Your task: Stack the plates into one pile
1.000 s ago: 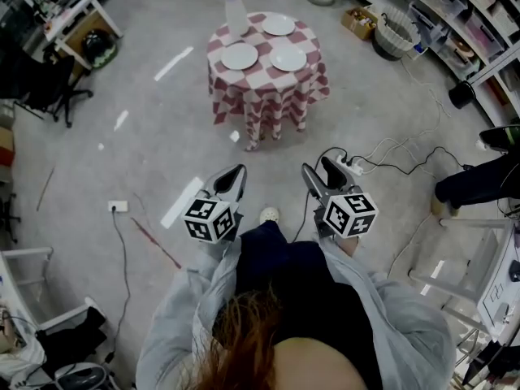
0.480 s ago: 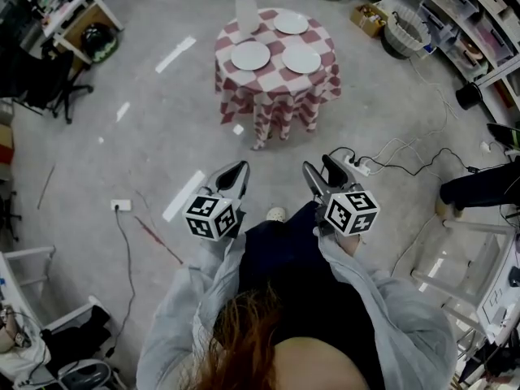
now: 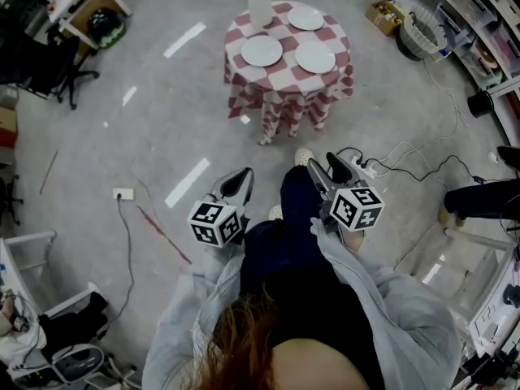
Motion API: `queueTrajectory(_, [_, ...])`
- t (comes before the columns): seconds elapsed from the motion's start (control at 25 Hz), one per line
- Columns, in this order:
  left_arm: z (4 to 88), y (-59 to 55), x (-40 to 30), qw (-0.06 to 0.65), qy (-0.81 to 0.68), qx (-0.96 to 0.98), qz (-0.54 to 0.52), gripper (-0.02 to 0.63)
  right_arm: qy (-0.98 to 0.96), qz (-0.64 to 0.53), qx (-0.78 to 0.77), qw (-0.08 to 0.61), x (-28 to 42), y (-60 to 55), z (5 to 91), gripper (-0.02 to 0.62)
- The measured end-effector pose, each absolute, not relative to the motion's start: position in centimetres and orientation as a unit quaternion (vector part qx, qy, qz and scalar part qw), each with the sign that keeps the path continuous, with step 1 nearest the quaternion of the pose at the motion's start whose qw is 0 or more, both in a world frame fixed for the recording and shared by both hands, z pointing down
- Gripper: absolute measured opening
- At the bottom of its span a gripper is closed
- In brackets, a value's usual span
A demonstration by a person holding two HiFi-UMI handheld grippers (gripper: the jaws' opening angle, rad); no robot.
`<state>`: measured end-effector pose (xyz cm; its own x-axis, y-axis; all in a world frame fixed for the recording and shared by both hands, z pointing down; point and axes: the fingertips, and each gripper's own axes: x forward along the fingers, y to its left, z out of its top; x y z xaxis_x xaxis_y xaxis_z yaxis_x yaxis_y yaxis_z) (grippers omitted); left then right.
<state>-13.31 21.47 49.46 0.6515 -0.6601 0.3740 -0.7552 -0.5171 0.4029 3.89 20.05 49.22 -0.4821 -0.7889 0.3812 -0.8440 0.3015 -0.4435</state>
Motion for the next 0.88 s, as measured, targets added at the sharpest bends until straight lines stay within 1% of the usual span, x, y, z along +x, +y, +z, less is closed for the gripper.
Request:
queueTrajectory(0.24, [49.8, 17.2, -12.9, 0.276, -0.427, 0.857, 0.086, 0.015, -0.816, 0.305, 0.489, 0.045, 4.1, 15.7, 49.2, 0.245])
queueTrajectory(0.56, [48.6, 8.2, -8.4, 0.259, -0.417, 0.867, 0.086, 0.015, -0.81, 0.305, 0.499, 0.04, 9.0, 7.4, 48.5, 0.236])
queueTrajectory(0.88, [48.7, 0.8, -5.5, 0.268, -0.434, 0.856, 0.082, 0.015, -0.819, 0.306, 0.484, 0.045, 11.9, -0.3, 48.3, 0.236])
